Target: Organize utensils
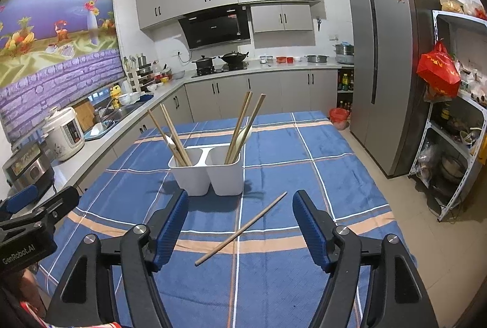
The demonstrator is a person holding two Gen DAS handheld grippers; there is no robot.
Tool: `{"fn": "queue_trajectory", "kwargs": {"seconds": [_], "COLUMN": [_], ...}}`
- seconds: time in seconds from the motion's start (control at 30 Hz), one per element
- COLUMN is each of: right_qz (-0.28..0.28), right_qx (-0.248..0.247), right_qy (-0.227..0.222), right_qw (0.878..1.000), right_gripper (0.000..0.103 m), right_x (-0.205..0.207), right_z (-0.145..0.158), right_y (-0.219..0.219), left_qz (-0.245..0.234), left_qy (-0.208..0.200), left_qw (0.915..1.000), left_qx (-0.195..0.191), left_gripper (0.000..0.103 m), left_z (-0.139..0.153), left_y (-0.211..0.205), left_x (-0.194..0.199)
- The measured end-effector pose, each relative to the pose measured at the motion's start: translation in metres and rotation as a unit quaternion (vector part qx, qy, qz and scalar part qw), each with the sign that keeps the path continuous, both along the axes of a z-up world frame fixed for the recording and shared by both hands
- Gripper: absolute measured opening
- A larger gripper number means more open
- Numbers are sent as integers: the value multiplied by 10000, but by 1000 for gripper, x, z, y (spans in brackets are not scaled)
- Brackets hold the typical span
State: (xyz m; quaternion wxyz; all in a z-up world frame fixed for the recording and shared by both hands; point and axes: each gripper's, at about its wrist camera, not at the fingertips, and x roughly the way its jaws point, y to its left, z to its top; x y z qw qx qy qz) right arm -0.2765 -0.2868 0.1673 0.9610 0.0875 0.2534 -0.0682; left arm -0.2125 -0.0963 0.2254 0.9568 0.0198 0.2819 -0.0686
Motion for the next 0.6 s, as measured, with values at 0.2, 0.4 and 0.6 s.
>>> {"fn": "queue_trajectory", "kwargs": {"seconds": [0.2, 0.4, 0.6], "right_qz": [-38, -68, -83], "right_qx": [-75, -188, -207], "right_qy": [42, 52, 83], "right_qw": [10000, 9998, 9997], "right_gripper": [78, 79, 80], "right_x": [3, 3, 6], "right_z": [-4, -7, -11], "right_y": [0, 1, 2], "left_qz": [-106, -154, -215], "left_qy": [111, 199, 326], "left_qw": [9999, 9996, 9991], "left_qx": [78, 110, 143], "left_gripper": [103, 103, 103], "left_z": [-6, -9, -14], "left_y": [-9, -13, -15], "left_x": [-1, 1, 5]}}
